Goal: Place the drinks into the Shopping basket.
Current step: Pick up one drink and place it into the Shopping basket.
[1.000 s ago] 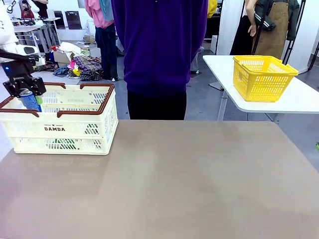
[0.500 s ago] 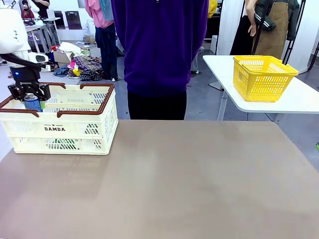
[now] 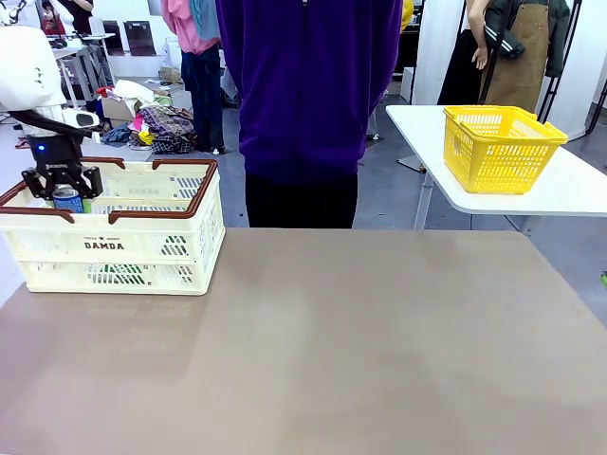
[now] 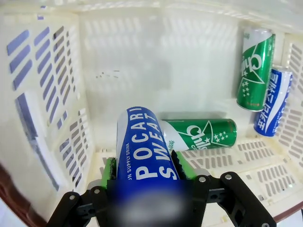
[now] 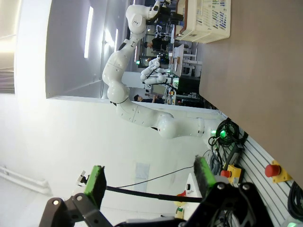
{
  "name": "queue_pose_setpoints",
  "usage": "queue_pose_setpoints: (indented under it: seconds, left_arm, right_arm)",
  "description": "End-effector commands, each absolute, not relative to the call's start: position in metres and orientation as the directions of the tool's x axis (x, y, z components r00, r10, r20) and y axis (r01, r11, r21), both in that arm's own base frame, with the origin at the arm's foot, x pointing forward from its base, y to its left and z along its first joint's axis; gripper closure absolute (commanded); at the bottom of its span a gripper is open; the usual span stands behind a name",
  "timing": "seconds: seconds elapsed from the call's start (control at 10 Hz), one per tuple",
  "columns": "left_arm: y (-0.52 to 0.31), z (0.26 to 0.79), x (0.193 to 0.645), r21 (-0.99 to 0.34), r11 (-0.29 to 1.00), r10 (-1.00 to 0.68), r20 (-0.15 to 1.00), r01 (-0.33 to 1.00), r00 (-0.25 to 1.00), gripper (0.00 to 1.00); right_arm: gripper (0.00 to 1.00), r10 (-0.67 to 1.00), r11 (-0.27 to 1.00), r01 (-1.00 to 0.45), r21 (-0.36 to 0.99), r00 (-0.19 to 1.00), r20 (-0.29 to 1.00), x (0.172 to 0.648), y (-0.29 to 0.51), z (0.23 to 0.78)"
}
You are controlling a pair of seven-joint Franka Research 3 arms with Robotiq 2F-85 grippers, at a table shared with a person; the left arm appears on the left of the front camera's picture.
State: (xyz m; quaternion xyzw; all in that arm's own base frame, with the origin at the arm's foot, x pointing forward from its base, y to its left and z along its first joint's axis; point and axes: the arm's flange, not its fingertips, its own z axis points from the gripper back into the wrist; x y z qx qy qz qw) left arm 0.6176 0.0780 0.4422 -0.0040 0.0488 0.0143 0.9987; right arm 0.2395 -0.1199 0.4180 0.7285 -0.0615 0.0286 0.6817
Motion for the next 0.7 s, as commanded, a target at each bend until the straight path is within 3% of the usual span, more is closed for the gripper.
queue_pose_setpoints:
  seconds: [0.0, 0.4, 0.5, 0.6]
  left_arm:
    - [0.075, 0.437, 0.619, 0.015, 0.999, 0.039, -0.114, -0.038, 0.993, 1.0]
    - [0.072, 0.426, 0.622, 0.018, 0.999, 0.032, -0.138, -0.03, 0.99, 0.97]
    - [0.071, 0.426, 0.622, 0.011, 1.0, 0.03, -0.134, -0.029, 0.991, 0.58]
    - [0.072, 0.428, 0.621, 0.015, 0.999, 0.034, -0.129, -0.032, 0.991, 0.01]
  right_arm:
    - [0.0, -0.056, -0.078, -0.145, 0.986, 0.988, 0.141, 0.242, -0.12, 0.421]
    - [0.0, -0.056, -0.078, -0.145, 0.986, 0.988, 0.141, 0.242, -0.12, 0.421]
    - [0.0, -0.056, -0.078, -0.145, 0.986, 0.988, 0.141, 0.242, -0.12, 0.421]
    - [0.0, -0.056, -0.078, -0.145, 0.986, 0.988, 0.141, 0.242, -0.12, 0.421]
